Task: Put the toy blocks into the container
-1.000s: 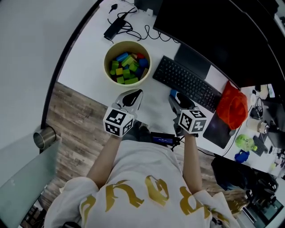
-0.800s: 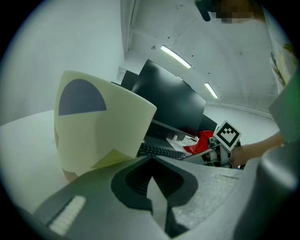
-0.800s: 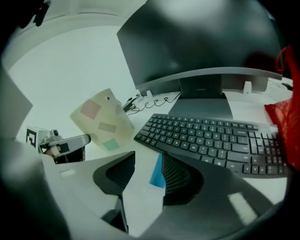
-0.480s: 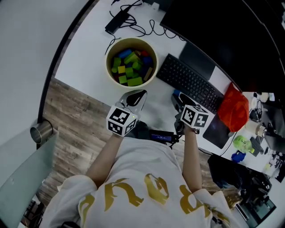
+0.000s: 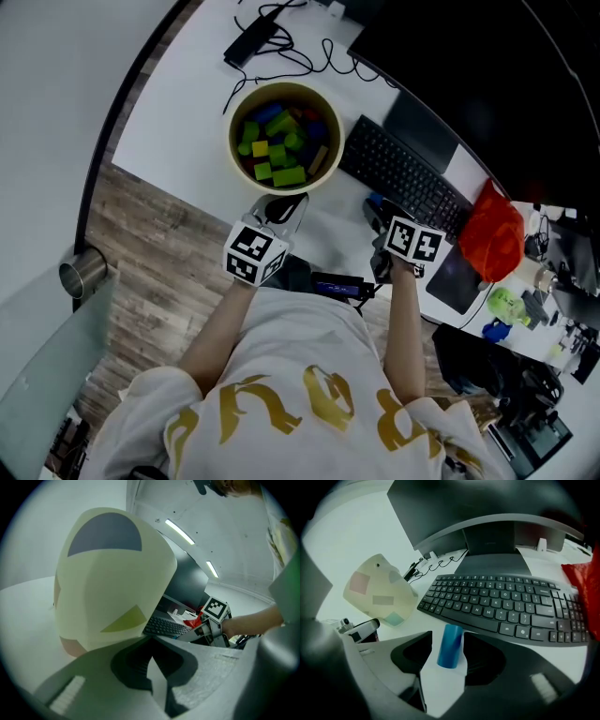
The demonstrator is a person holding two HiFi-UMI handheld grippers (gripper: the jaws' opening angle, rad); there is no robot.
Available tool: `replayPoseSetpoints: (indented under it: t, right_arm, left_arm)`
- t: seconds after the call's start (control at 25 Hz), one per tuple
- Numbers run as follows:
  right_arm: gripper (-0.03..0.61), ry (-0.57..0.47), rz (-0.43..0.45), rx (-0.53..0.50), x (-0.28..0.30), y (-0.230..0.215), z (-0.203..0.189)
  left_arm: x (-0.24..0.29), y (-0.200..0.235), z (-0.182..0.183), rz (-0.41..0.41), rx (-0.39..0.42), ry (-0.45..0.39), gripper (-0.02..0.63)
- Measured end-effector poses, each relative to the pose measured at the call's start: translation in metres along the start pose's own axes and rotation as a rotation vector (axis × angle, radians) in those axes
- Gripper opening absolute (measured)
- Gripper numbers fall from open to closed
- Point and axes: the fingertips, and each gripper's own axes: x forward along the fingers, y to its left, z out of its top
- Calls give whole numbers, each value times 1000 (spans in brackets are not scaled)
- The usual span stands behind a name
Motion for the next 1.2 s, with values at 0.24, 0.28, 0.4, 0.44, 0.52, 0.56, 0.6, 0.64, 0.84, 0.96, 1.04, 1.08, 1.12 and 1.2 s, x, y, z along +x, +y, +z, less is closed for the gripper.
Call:
replayPoseSetpoints:
  t: [0.24,0.28,0.4,0.44,0.52,0.56,0.6,0.64,0.84,0.96,1.04,1.08,1.12,1.2]
  right_arm:
    - [233,54,-10,-6,6,-1,-2]
    - [232,61,-15,-8,6,-1,-3]
    - [218,71,-29,-18,7,-3,-4]
    - [215,72,-32,-20,7,-4,-4]
    - [200,78,-36,-26,7,-5,-4]
    - [195,83,-38,-29,7,-6,-4]
    - [185,88,-38,-31,7,-6,-5]
    - [177,94,-36,-32,7,-6,-5]
    - [166,102,-26,-47,7,-4,-7]
    - [166,98,-20,-57,8,-1,-6]
    - [164,92,-9,-62,8,2,-5]
    - [164,90,-1,-64,8,4,-5]
    - [164,88,7,-66,8,6,-5]
    - [164,84,21,-69,8,9,-5]
  left_arm:
    - [6,-4,-11,-44,20,49,6]
    - [7,-4,-13,-50,18,55,6]
    - [8,-3,-18,-53,13,67,6]
    - [8,-2,-18,-52,10,66,6]
    - [9,-1,-18,-49,6,63,6]
    - [9,-1,-17,-48,4,61,6]
    - [8,-1,-17,-47,3,59,6]
    - [8,-1,-16,-46,3,58,6]
    - [6,1,-14,-37,-1,50,6]
    - [5,3,-12,-27,-5,42,6]
    - [3,5,-11,-21,-6,36,6]
    - [3,5,-11,-18,-5,35,6]
    - [2,6,-11,-15,-2,33,6]
    - [1,6,-10,-10,4,30,6]
